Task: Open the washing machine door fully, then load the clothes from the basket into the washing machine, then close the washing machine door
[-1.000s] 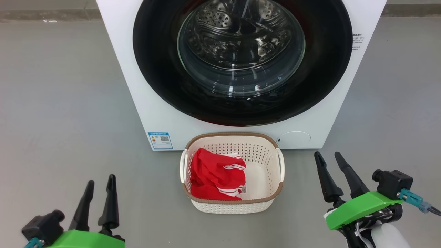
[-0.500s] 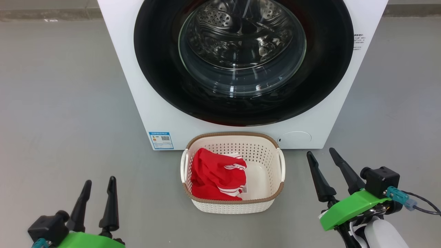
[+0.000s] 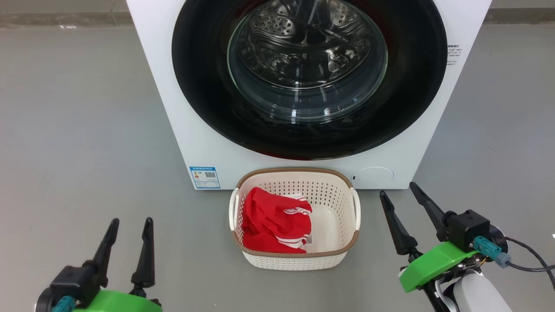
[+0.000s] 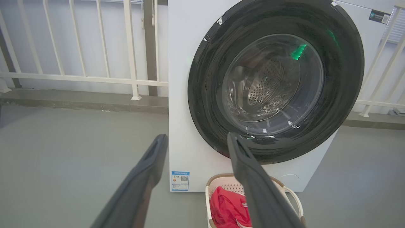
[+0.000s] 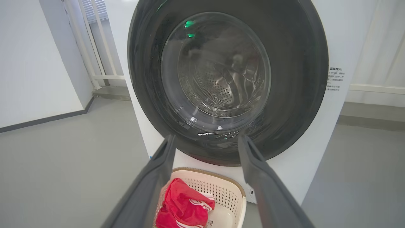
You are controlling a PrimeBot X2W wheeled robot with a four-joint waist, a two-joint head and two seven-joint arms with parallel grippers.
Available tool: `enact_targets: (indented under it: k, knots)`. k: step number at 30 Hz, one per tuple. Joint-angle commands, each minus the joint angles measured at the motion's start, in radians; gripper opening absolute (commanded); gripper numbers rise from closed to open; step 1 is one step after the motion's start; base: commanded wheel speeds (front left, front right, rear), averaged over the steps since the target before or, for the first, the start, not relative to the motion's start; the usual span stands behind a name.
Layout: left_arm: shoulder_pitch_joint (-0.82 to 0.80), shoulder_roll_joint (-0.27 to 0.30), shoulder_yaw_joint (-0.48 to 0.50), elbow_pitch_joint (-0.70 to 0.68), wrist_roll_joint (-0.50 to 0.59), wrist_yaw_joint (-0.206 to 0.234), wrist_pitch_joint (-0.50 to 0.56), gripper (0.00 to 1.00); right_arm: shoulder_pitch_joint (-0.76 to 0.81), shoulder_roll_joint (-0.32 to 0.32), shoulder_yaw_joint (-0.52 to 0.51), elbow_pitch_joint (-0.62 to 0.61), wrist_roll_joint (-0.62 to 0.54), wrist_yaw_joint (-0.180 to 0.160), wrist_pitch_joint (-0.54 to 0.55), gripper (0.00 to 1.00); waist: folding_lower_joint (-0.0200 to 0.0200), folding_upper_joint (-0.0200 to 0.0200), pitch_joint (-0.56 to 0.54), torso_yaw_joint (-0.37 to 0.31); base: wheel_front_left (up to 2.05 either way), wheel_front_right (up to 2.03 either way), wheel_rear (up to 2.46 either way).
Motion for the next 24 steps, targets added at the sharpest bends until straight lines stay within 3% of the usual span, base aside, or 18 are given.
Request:
enact_targets:
  k: [1, 24]
  knots:
    - [-0.042, 0.023, 0.027, -0.023, 0.028, -0.003, -0.017, 1.00, -0.042, -0.005, 0.026, -0.020, -0.032, 0.002, -0.018, 1.00, -0.0001, -0.0001, -0.001, 0.001, 0.00, 0.00, 0.00]
    - [-0.037, 0.023, 0.034, -0.016, 0.027, -0.003, -0.017, 1.00, -0.037, -0.006, 0.028, -0.014, -0.022, 0.002, -0.018, 1.00, -0.0001, -0.0001, -0.011, 0.000, 0.00, 0.00, 0.00]
